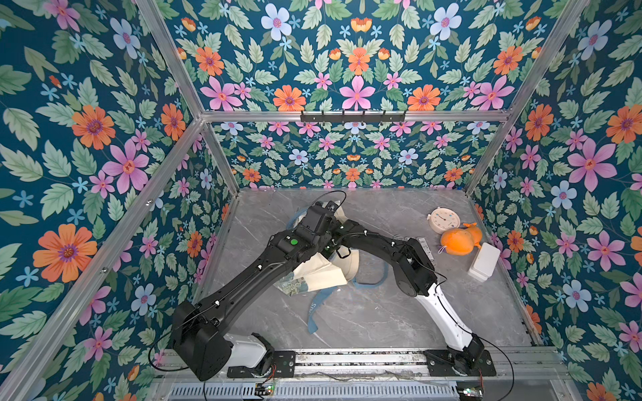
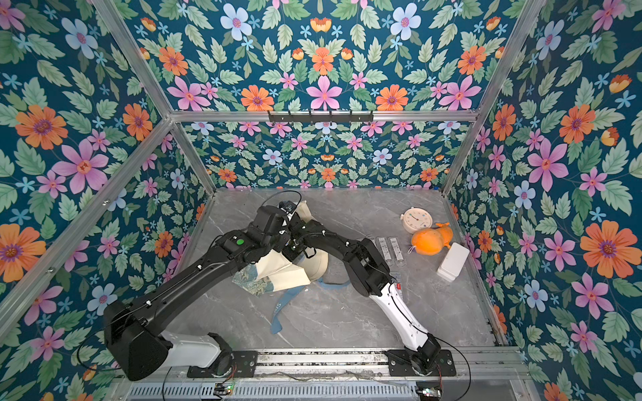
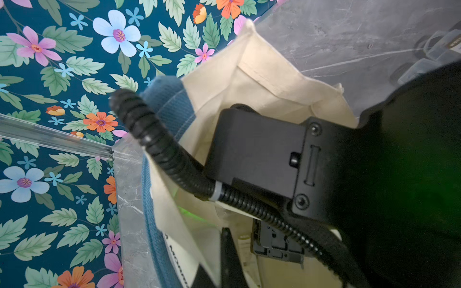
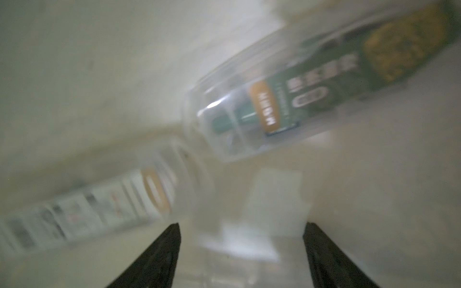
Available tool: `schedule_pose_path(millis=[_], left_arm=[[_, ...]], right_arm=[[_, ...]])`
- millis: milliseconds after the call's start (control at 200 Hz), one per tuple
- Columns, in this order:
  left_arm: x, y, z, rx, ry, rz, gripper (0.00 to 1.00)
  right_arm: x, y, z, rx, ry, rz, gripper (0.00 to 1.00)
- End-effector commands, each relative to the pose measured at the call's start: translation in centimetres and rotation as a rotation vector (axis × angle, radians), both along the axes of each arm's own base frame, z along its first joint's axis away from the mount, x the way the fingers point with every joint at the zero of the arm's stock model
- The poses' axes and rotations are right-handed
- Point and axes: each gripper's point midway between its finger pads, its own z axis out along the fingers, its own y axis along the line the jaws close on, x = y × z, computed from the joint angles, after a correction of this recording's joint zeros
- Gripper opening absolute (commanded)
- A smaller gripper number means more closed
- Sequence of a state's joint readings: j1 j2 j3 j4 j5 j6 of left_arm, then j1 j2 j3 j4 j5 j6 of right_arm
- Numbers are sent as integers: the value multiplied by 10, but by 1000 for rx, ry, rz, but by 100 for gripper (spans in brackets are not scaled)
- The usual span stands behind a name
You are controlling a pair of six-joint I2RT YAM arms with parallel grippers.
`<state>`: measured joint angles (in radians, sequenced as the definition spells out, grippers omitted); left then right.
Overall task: Take out the compass set from the canvas bag
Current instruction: Adjust the compass set in the canvas bag.
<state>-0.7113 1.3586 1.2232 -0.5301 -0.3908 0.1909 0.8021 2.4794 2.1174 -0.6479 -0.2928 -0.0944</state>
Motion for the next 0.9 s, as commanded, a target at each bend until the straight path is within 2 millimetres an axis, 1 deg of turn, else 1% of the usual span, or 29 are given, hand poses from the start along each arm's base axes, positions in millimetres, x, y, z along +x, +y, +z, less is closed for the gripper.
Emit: schedule_pose_path(millis=[0,110,235,300,450,560,655,780,895], left_arm=[[3,-16,9,-25,-44,-81,0],[3,-16,2,27,-59,-120,0],[8,-13,4,75,-99,-127,0],[10,-12,8,102,-119,-135,0],[14,-6,27,156,-205,-153,0],[13,-3,38,208,-278,-194,0],[13,3,42,246,-332,-215,0],[15,6,39,268,-332,-247,0],[13,1,39,266,-342,-298,0]], right_arm=[[-48,-36,-16,-149,267,-120,78],[-47,-33,2,-105,277,-183,76],[-44,-28,16,-54,282,-239,72],[-44,-27,21,-36,285,-259,70],[-49,-25,28,10,307,-271,66],[-58,-25,32,42,326,-265,65],[-67,-26,33,62,328,-265,63],[-84,-23,35,81,337,-244,62],[-97,-19,34,84,329,-217,61]])
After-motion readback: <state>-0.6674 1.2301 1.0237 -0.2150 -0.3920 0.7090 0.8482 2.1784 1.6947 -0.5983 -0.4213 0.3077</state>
